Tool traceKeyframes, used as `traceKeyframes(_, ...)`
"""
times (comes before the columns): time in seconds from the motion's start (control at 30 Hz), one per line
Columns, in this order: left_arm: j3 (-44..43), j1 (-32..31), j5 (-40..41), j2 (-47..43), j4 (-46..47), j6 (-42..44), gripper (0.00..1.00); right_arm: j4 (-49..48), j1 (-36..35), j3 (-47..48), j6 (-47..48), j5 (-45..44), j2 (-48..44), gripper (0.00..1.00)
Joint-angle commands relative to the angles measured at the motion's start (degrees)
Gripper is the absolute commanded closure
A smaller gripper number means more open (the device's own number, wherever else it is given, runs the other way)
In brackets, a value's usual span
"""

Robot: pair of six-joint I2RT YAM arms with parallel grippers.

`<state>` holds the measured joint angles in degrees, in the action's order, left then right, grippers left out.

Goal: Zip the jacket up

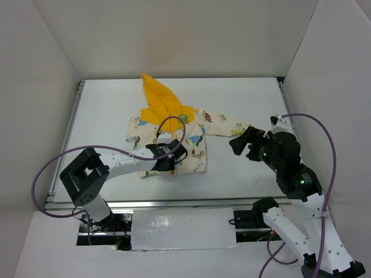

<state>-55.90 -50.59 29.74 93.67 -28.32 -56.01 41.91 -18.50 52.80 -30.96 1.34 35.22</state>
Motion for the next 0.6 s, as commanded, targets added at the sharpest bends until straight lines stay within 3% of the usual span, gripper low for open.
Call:
traceKeyframes(0.0,1.14,0.75,-0.55,0.73,2.82,-0.51,0.52,-1.92,-0.48,-0.24,0.90,0.50,0.11,0.00)
traceKeyframes(0.03,1.75,0.93,-0.99,0.73,3.26,-0.24,0.53,-1.83,-0.48,-0.15,0.90,0.41,-0.06,0.00)
traceKeyframes(0.13,3.07,1.37,-2.22,-1.02,4.67,0.11,0.76,-1.83,-0.48,-0.06,0.90,0.33,0.02,0.00)
traceKeyframes(0.2,4.12,1.63,-2.93,-4.09,5.99,0.55,1.00,-2.09,-0.57,-0.15,0.90,0.76,0.28,0.00)
traceKeyframes(0.43,9.40,5.49,-8.28,-19.28,12.83,2.04,1.00,-5.78,-0.57,-1.99,1.16,6.03,3.88,0.00)
traceKeyframes(0.57,17.20,9.62,-17.59,-27.47,23.37,3.62,1.00,-14.80,-1.71,-4.98,0.20,17.42,8.27,0.00)
